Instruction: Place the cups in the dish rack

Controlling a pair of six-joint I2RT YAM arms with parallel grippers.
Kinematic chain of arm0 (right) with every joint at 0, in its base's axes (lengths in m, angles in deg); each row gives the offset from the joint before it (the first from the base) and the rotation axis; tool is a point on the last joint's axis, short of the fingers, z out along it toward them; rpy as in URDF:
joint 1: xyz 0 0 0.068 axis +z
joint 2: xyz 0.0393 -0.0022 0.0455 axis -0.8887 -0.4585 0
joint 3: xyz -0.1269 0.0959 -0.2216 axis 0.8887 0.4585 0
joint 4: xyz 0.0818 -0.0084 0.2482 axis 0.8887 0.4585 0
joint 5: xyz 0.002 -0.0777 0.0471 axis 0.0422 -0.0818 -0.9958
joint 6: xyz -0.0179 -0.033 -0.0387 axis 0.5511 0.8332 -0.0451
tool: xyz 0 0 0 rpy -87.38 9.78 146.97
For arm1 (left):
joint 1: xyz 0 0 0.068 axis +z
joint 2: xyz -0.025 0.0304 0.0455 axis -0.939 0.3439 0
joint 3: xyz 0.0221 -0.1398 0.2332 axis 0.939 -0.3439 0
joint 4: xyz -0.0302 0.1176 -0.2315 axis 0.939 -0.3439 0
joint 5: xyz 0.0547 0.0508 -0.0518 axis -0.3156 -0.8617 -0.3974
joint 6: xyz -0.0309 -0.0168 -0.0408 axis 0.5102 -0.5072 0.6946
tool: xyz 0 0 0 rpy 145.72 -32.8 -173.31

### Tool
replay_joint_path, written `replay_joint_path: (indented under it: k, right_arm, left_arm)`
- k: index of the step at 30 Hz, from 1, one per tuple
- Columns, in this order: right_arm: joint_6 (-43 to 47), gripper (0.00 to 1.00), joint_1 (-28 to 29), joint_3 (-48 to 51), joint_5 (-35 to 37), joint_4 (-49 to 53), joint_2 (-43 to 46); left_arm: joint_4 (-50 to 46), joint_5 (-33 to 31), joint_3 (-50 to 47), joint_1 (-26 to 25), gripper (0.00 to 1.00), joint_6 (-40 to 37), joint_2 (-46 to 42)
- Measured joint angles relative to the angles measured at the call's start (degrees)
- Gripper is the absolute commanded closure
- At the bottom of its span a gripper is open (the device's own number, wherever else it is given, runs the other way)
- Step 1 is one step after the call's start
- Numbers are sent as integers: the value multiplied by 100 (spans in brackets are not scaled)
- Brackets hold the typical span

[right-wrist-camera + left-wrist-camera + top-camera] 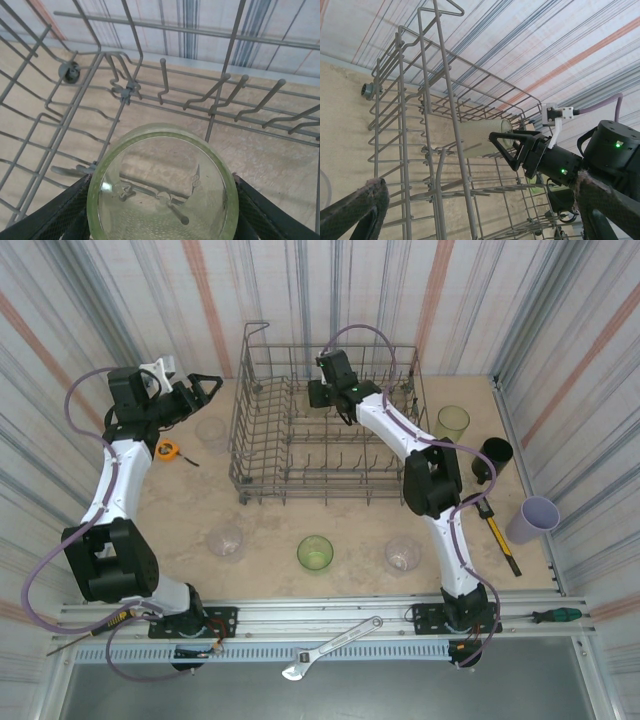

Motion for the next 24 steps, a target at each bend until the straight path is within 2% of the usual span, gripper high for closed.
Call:
replay_joint_path:
  k: [9,24]
  right_arm:
    - [76,15,0,-267,-107,400,-101]
    - [-42,9,11,-675,-254,920,-4]
  left_arm:
    - [7,0,0,0,1,4,0]
    - [7,2,0,0,1,22,0]
